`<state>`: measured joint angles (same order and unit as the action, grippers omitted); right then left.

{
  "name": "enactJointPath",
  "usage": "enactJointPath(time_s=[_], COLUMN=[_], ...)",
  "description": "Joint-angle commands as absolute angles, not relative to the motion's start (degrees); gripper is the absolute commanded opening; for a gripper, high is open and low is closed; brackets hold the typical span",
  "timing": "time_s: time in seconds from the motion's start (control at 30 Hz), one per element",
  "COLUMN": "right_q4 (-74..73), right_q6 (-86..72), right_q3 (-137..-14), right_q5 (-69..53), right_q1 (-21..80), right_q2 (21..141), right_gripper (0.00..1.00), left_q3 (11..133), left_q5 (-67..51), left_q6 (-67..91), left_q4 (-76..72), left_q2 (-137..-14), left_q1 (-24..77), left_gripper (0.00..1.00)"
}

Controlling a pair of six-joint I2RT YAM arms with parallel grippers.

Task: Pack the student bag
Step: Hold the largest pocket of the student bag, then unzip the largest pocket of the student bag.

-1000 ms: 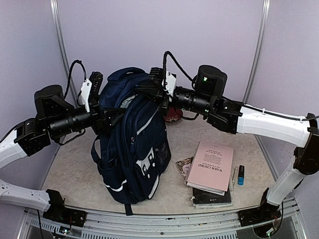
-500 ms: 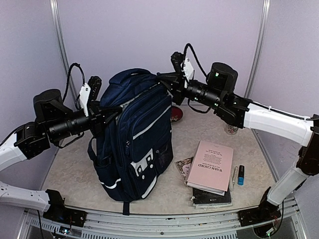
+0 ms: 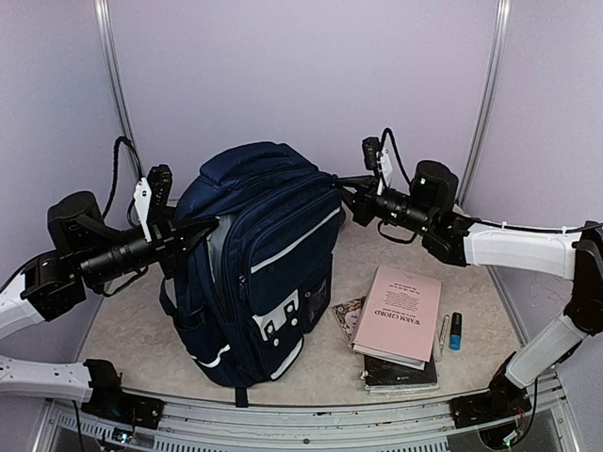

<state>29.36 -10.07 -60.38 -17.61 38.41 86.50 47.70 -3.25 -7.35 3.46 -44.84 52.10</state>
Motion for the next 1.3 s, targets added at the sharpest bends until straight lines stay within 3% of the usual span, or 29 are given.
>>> enactJointPath(time_s=[0.0,0.6,0.87,0.97,1.07,1.27], right_q4=[32.6,34.9,31.6,26.9,19.1,5.7], right_q6=[-16.0,-24.9,-22.2,-18.1,-12.6,-3.0], right_q3=[-53.4,-44.4,-44.2,-46.5,-51.4,-62.8], right_q5=[-11.1,-15.9,-15.8,-16.6,-22.2,-32.1], right_q1=[34.5,36.1,36.0,35.7,33.9,31.8], right_q2=[88.1,98.0,96.2,91.4,84.4,73.1], right_gripper=[0.0,0.0,0.0,0.32,0.59,0.94], left_q3=[48.5,47.5,47.3,47.7,48.3,48.7], left_q5=[-6.4,-5.6,-4.7,-4.7,-4.9,-3.9], left_q6=[-8.3,-8.9,-9.1,-9.2,-9.9,-14.3], left_q4=[-3.6,-7.4,-6.7,-6.0,-5.2,-5.7], left_q2=[-41.1,-40.4,-39.9,-40.5,-41.4,-43.0], left_q1=[52.5,52.5,52.5,52.5,52.5,52.6], left_gripper=[0.0,0.0,0.0,0.0,0.0,0.0])
